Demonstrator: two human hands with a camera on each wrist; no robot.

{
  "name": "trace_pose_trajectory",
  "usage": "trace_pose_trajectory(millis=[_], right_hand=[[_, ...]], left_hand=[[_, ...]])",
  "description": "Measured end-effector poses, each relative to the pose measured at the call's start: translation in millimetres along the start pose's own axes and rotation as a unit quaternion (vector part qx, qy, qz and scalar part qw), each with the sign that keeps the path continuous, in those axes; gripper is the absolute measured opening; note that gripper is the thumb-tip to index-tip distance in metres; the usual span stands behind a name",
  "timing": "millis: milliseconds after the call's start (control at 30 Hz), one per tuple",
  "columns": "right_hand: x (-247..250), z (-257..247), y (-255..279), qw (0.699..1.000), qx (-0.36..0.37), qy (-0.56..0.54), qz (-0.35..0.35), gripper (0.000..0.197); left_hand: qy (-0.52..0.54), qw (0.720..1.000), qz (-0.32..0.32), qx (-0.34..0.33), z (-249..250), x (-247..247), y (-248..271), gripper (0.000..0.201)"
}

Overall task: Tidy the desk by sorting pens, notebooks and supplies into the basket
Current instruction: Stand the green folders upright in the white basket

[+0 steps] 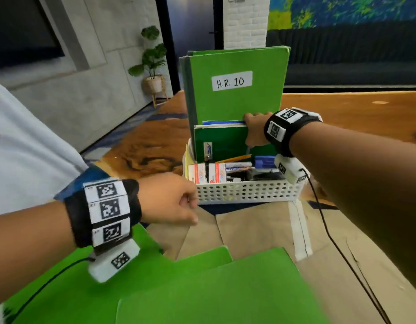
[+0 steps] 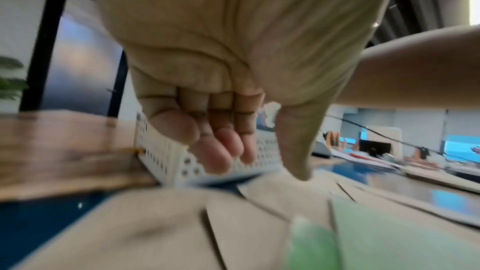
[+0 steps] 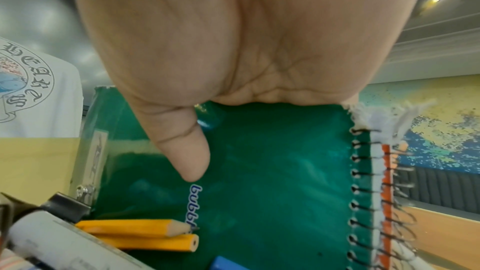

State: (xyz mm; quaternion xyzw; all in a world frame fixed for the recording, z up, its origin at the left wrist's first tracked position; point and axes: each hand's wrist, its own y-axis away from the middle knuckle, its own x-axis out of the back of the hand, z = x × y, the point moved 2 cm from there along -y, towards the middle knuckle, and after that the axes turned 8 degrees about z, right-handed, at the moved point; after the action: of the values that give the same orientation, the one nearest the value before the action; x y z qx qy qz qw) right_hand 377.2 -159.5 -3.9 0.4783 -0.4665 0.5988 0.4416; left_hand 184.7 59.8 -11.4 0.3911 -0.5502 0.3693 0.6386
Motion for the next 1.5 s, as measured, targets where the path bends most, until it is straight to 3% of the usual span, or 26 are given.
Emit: trace_pose_trajectory(millis=[67,133,267,500,633,733,833,933,1100,1167,1233,1367,1500], right_hand=[[2,-1,3,1.000,-0.002,-0.002,0.000,0.064],[6,-3,6,1.000,-0.001,-0.001,-0.003,0.062],[10,-4,12,1.000,-0.003,-0.008,-0.005,0.064],[10,-4,16,1.000,-0.001,-0.014,-0.013,0.069],[8,-1,15,1.000,-0.002,-0.022,-0.013,0.069],[7,0,12,1.000,-0.003,-0.027,-0.015,0.069],[7,2,10,0.999,-0.003,-0.031,-0.020,0.069],[7,3,10,0.999,0.001,-0.035,-0.021,0.067],[8,0,14,1.000,0.003,-0.019,-0.017,0.067],[9,-1,15,1.000,0.003,-0.012,-0.019,0.064],[9,-3,13,1.000,0.004,-0.004,-0.022,0.064],[7,-3,11,1.000,-0.001,-0.002,-0.019,0.066],[8,-2,18,1.000,-0.005,-0.016,-0.018,0.063]], left_hand=[[0.008,0.994,-0.108,0.002,11,-27,30,0.051],[-0.005,0.986,-0.169,-0.006,21,-50,51,0.070],[-0.004,0.989,-0.151,-0.009,37,-77,70,0.077],[0.124,0.979,-0.160,0.038,29,-88,69,0.064],[0.261,0.944,-0.197,0.043,3,-81,64,0.049],[0.342,0.918,-0.194,0.051,-24,-61,62,0.051],[0.378,0.913,-0.135,0.077,-53,-23,57,0.047],[0.341,0.936,-0.033,0.083,-76,33,51,0.044],[0.323,0.934,0.121,0.092,-94,140,45,0.049],[0.234,0.949,0.192,0.082,-91,176,41,0.039],[0.080,0.957,0.273,0.056,-81,205,34,0.041],[-0.200,0.904,0.379,-0.004,-52,237,1,0.052],[-0.323,0.866,0.382,-0.025,-16,243,-41,0.076]])
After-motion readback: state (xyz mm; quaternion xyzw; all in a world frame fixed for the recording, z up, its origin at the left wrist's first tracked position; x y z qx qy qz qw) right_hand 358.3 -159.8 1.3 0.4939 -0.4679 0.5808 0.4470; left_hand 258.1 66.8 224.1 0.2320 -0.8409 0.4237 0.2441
